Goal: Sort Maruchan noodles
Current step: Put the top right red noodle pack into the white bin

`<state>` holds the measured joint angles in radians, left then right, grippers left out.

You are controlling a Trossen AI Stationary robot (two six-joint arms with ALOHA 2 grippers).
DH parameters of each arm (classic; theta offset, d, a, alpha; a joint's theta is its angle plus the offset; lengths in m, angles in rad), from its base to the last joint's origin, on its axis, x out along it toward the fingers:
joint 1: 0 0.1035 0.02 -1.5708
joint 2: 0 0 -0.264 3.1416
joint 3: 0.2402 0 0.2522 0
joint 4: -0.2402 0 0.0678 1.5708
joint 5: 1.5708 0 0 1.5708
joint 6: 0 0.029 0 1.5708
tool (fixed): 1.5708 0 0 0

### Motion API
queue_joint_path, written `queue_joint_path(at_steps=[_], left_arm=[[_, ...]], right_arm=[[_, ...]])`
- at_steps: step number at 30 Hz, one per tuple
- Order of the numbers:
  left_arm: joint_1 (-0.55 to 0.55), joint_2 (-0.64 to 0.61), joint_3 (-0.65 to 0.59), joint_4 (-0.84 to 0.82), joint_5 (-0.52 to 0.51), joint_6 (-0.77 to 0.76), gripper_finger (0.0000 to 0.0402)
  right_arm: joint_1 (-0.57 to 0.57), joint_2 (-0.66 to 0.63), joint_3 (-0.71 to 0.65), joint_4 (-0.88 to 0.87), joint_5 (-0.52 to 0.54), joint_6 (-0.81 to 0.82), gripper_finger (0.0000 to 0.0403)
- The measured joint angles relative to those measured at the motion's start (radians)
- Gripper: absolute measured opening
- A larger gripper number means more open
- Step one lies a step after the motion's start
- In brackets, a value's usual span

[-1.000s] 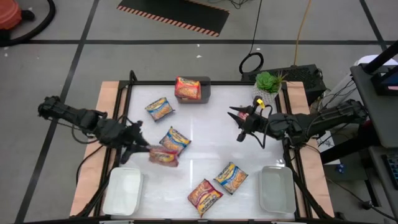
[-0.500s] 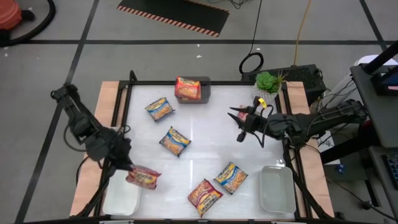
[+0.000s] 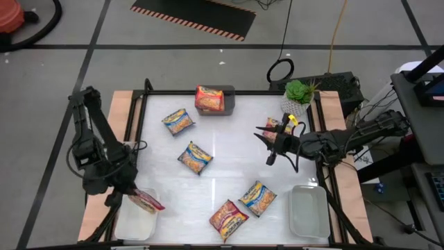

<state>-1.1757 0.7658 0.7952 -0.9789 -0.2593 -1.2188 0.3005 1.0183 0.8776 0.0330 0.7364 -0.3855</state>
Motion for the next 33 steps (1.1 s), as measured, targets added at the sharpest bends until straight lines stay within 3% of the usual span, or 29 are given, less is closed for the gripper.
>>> queue_joint_path(at_steps=[12, 22, 33], left_arm=[[-0.134, 0.0, 0.0, -0.025, -0.011, -0.211, 0.0076], [-0.239, 0.0, 0.0, -0.234, 0.003, -0.47, 0.0076], [-0.267, 0.0, 0.0, -0.25, -0.005, -0.52, 0.0076]], right_arm=[[0.025, 0.0, 0.0, 0.0, 0.0, 0.0, 0.0095], [0.025, 0.0, 0.0, 0.0, 0.0, 0.018, 0.0095], [0.025, 0.0, 0.0, 0.0, 0.0, 0.019, 0.0095]])
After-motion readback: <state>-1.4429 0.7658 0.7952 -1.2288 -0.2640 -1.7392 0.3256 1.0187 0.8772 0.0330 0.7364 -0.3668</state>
